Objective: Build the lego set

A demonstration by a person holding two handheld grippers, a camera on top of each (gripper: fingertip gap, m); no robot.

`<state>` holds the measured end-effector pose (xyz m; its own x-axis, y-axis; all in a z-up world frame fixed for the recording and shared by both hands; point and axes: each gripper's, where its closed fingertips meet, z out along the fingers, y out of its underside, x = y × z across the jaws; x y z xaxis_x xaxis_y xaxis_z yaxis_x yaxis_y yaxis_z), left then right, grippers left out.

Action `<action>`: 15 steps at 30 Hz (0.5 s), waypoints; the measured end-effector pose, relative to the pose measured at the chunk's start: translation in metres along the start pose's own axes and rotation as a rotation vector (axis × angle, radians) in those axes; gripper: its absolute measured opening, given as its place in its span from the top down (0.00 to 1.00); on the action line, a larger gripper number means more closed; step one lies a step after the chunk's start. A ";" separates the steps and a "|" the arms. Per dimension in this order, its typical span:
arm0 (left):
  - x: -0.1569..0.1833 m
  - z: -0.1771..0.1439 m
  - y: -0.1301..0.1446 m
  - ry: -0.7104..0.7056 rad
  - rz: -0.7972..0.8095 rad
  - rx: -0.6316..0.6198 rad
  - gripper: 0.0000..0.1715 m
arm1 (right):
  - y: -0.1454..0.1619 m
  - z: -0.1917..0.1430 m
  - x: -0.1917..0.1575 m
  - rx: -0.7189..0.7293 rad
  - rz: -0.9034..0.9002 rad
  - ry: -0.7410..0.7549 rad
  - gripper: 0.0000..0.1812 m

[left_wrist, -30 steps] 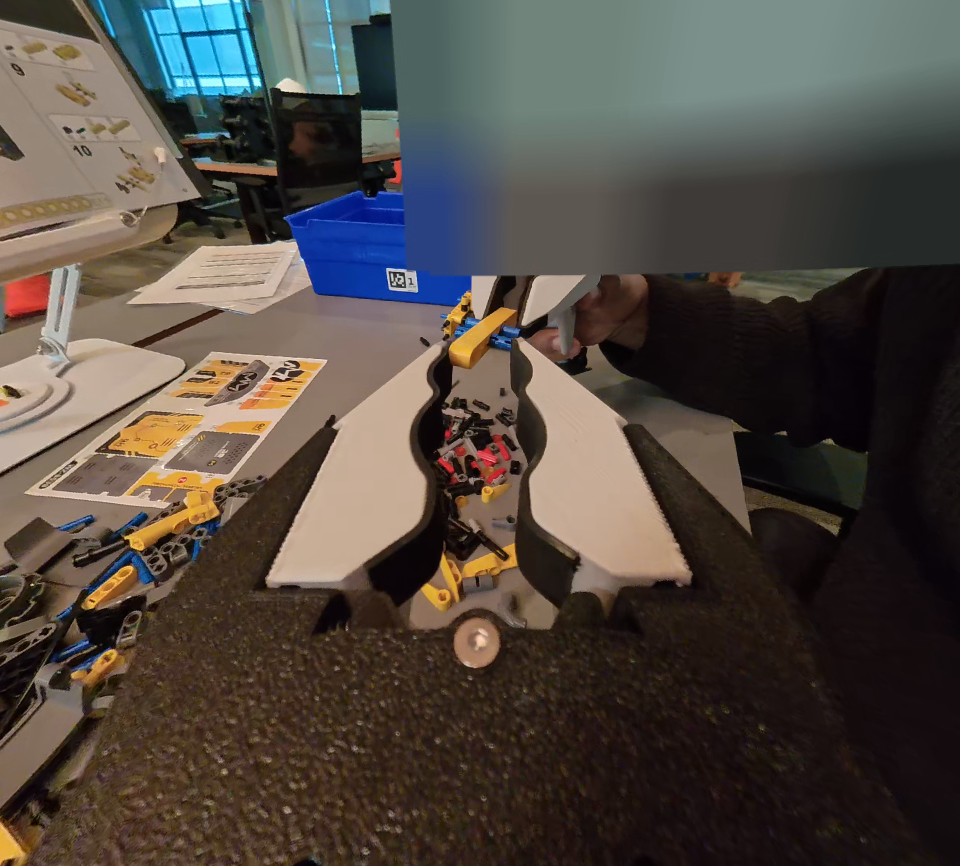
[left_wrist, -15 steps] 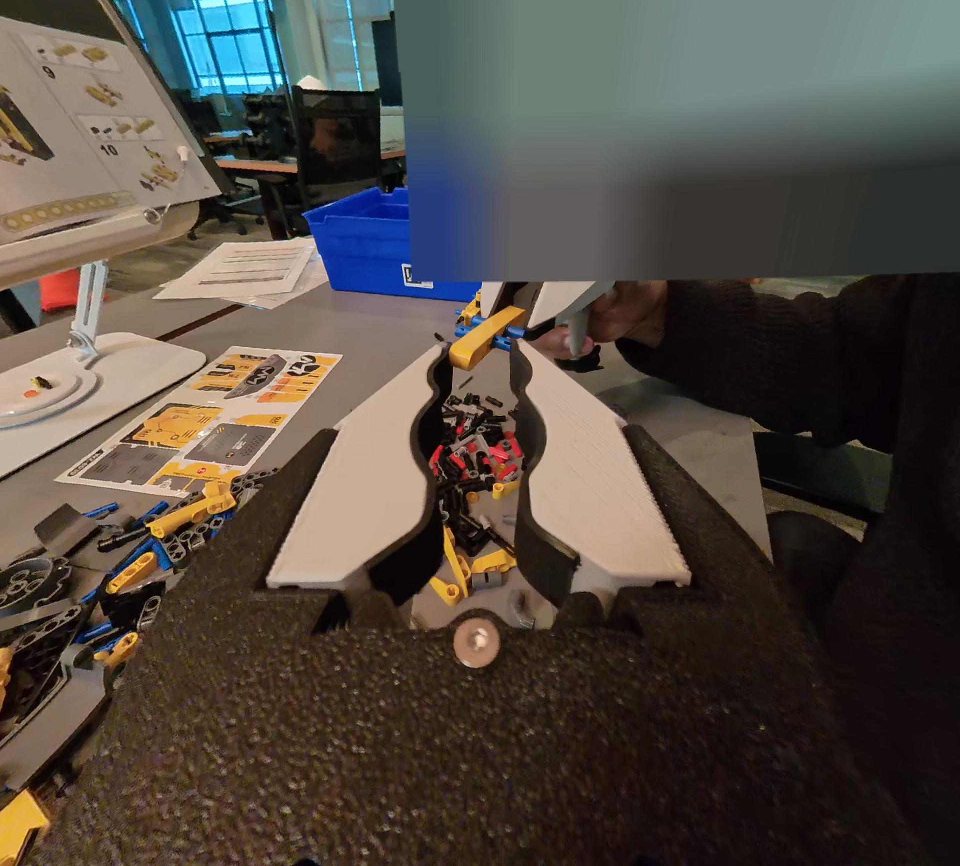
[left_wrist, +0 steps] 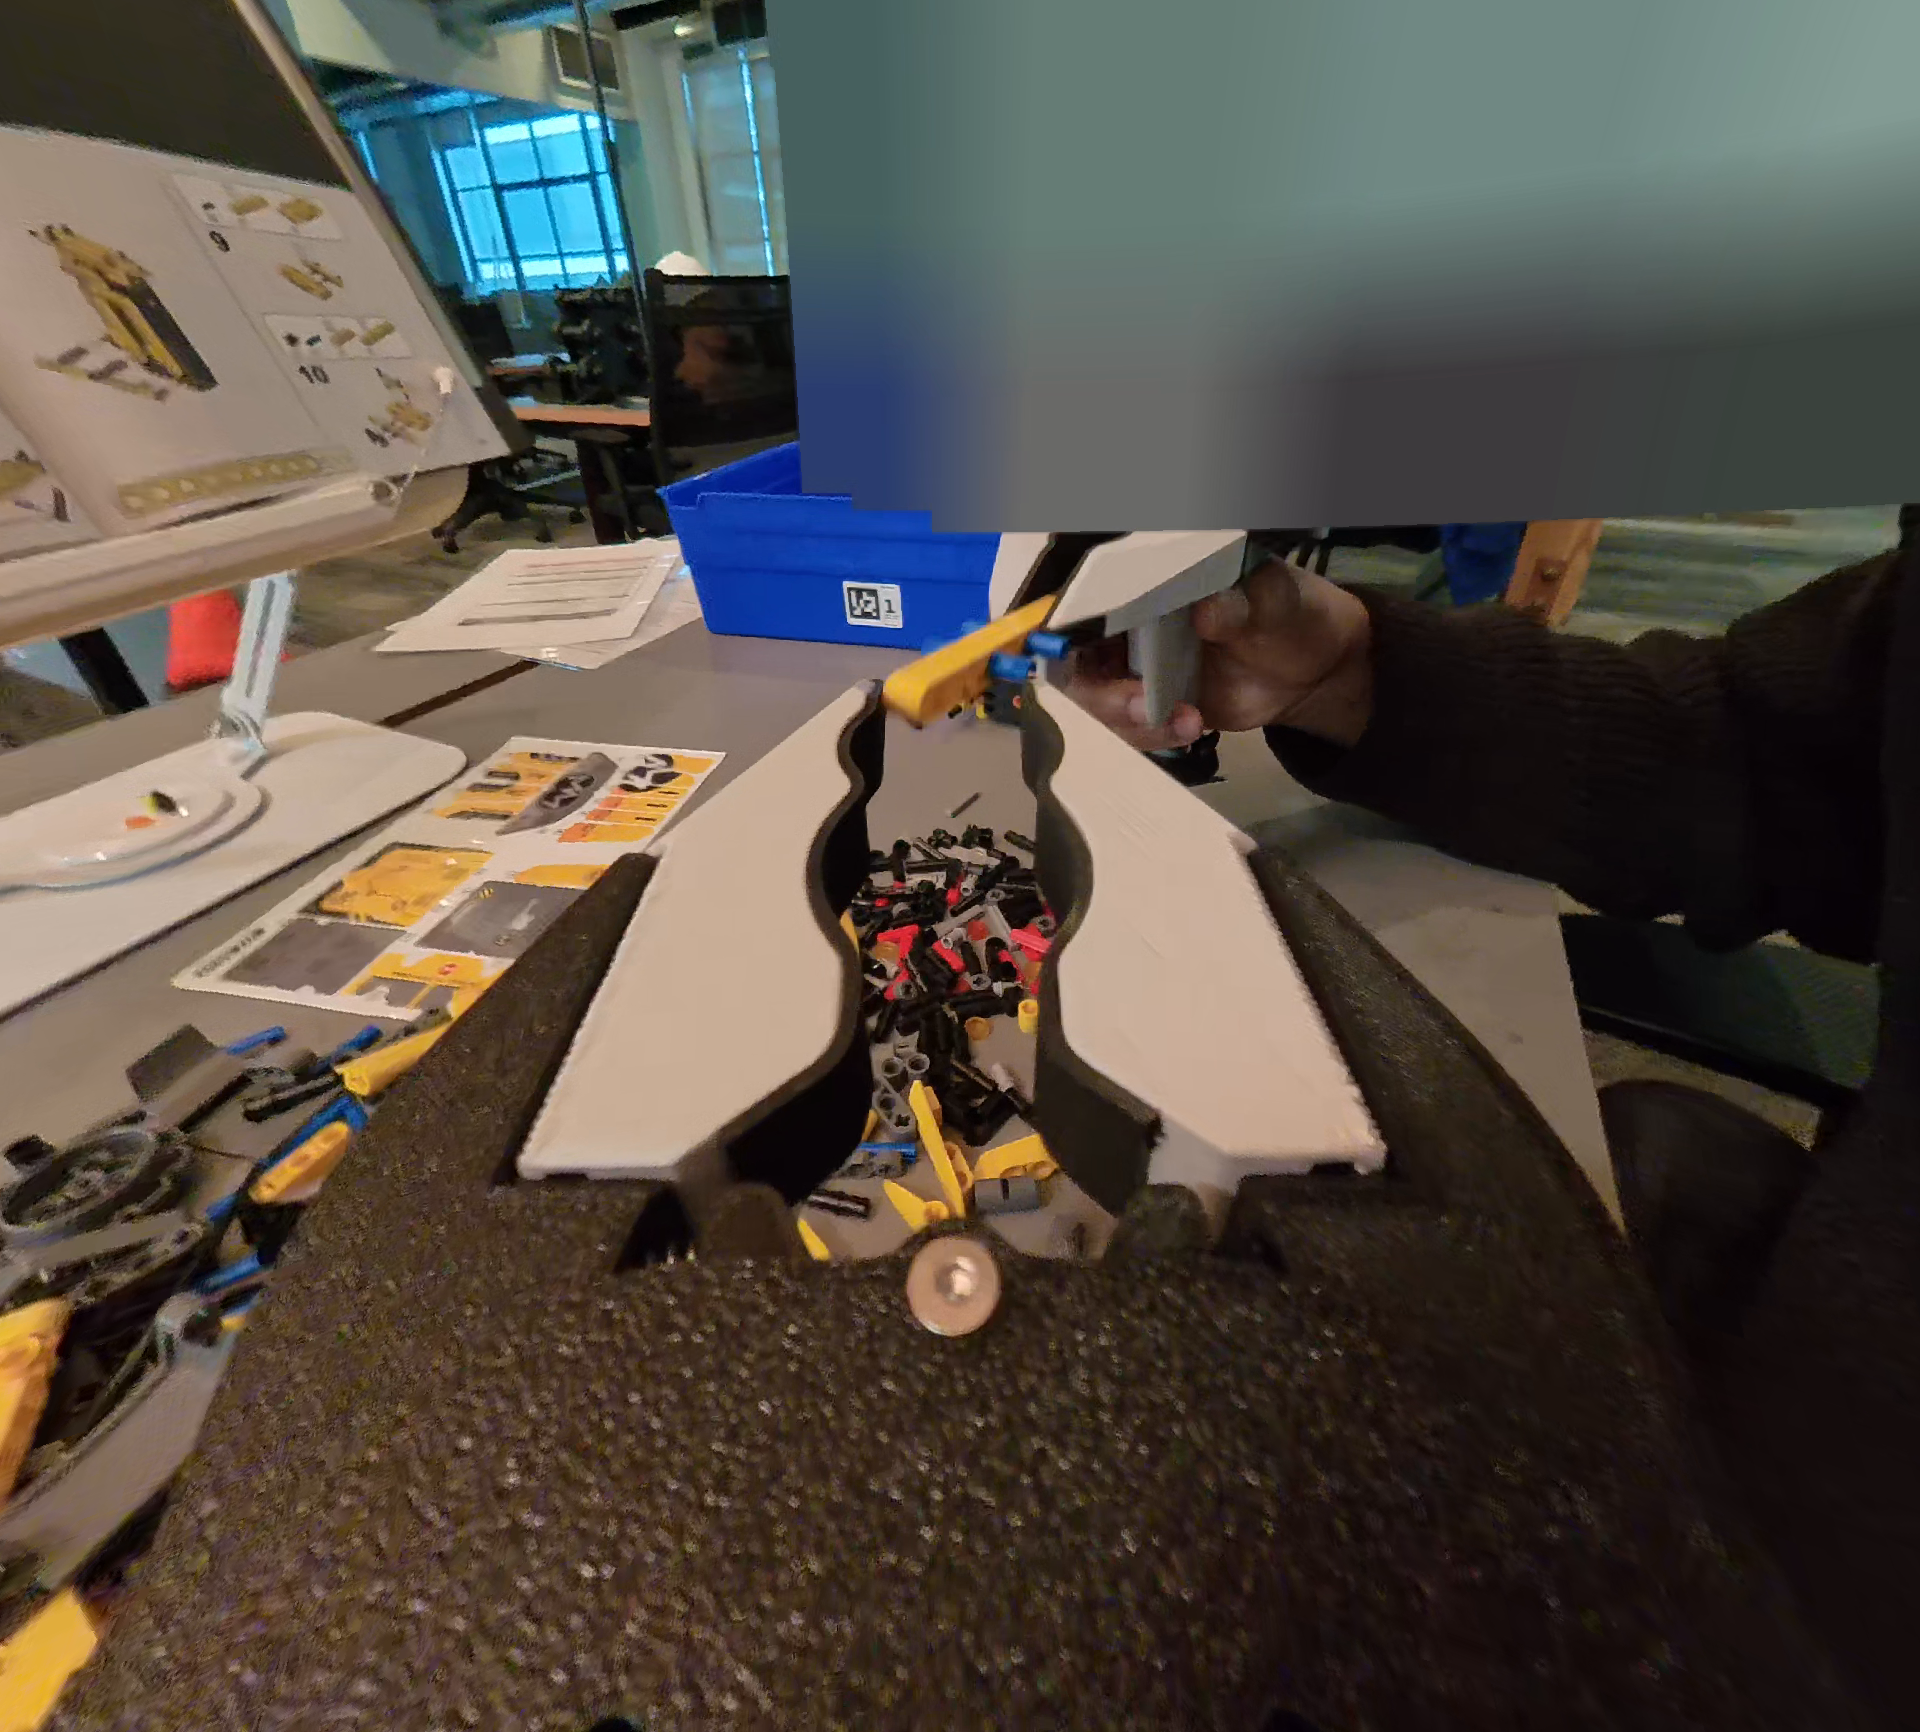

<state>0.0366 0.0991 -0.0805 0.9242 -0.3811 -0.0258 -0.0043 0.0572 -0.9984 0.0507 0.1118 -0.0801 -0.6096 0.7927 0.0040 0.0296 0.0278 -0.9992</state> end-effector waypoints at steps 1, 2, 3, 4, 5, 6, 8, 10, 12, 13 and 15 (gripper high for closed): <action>-0.003 0.001 0.002 -0.005 -0.035 -0.008 0.86 | -0.004 -0.002 0.002 0.021 -0.001 0.010 0.96; -0.005 0.002 0.006 0.004 -0.079 -0.026 0.85 | -0.008 -0.005 0.003 0.043 0.002 0.017 0.96; -0.004 0.003 0.010 0.035 -0.131 -0.043 0.86 | -0.012 -0.007 0.004 0.064 0.005 0.022 0.96; 0.000 0.003 0.009 0.079 -0.184 -0.044 0.86 | -0.014 -0.008 0.005 0.075 0.007 0.025 0.96; 0.002 0.004 0.007 0.112 -0.233 -0.032 0.87 | -0.014 -0.009 0.005 0.072 0.004 0.027 0.96; 0.002 0.003 0.005 0.130 -0.271 -0.018 0.89 | -0.012 -0.008 0.005 0.062 -0.004 0.029 0.96; -0.001 0.000 0.000 0.140 -0.316 0.013 0.92 | -0.008 -0.004 0.002 0.036 -0.022 0.027 0.96; -0.004 -0.003 -0.004 0.154 -0.365 0.048 0.92 | -0.005 -0.001 0.001 0.021 -0.042 0.032 0.96; -0.004 -0.005 -0.007 0.188 -0.428 0.069 0.91 | -0.004 0.000 0.001 0.011 -0.067 0.047 0.96; -0.004 -0.005 -0.007 0.205 -0.459 0.073 0.91 | -0.004 0.000 0.002 0.011 -0.083 0.056 0.96; -0.003 -0.005 -0.009 0.237 -0.506 0.080 0.89 | -0.005 0.000 0.002 0.015 -0.114 0.075 0.96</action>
<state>0.0315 0.0951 -0.0720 0.6922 -0.5757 0.4352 0.4546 -0.1206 -0.8825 0.0490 0.1130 -0.0751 -0.5475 0.8282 0.1195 -0.0487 0.1110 -0.9926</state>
